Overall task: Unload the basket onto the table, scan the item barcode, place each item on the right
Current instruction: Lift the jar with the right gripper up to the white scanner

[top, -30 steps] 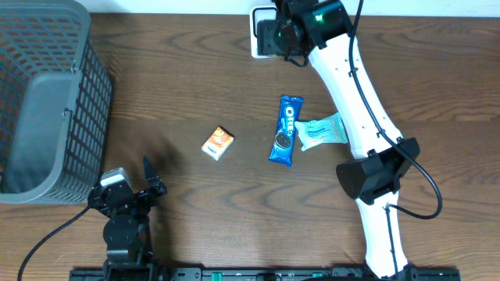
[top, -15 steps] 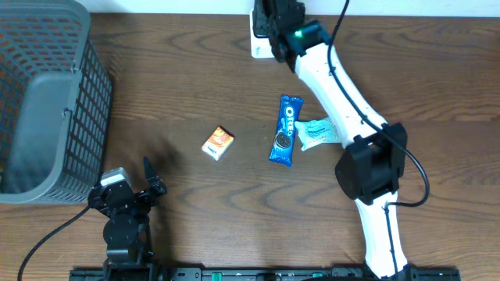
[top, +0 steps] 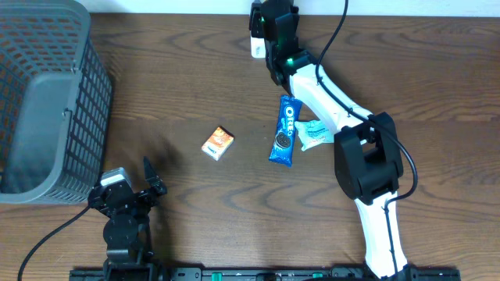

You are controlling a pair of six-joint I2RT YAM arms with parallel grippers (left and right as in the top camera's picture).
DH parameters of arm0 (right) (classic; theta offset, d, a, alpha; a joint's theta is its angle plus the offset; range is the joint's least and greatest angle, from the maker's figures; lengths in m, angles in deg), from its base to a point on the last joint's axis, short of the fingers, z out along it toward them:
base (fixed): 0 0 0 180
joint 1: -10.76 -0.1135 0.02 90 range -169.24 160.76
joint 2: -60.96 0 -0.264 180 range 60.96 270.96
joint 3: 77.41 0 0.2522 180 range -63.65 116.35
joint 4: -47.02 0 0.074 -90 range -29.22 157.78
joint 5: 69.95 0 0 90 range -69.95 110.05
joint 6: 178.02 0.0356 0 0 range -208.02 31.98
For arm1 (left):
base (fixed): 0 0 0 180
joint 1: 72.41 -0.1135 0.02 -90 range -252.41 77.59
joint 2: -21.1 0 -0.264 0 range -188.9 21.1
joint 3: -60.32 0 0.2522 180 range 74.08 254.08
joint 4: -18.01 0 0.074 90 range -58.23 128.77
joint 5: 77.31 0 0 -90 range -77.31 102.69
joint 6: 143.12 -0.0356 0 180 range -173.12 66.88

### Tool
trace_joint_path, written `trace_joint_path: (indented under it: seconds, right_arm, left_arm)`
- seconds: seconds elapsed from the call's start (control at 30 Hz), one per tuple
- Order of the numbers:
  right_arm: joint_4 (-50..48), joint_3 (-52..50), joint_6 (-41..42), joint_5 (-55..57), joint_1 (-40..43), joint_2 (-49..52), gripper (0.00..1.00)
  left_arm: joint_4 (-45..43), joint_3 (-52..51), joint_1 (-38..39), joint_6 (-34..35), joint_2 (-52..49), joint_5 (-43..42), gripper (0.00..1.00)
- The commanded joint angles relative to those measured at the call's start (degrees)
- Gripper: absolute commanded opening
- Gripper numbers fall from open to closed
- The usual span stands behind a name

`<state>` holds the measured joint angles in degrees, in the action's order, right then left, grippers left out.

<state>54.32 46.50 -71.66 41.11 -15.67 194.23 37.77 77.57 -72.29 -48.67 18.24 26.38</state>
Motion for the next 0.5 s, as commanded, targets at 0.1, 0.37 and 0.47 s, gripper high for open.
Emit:
trace_joint_path:
  seconds: [0.1,0.37,0.47]
  right_arm:
    - [-3.30,-0.33,-2.29,1.36,-0.37,3.89,0.38]
    - [-4.92,-0.26,-4.48,1.38,-0.39,3.69,0.47]
    - [-0.96,-0.26,-4.85,1.38,-0.20,1.18,0.47]
  left_arm:
    - [0.50,-1.66,0.22,-0.35,0.00,0.48,0.98]
    - [0.48,-1.66,0.22,-0.35,0.00,0.48,0.98]
    - [0.50,-1.66,0.22,-0.35,0.00,0.48,0.98]
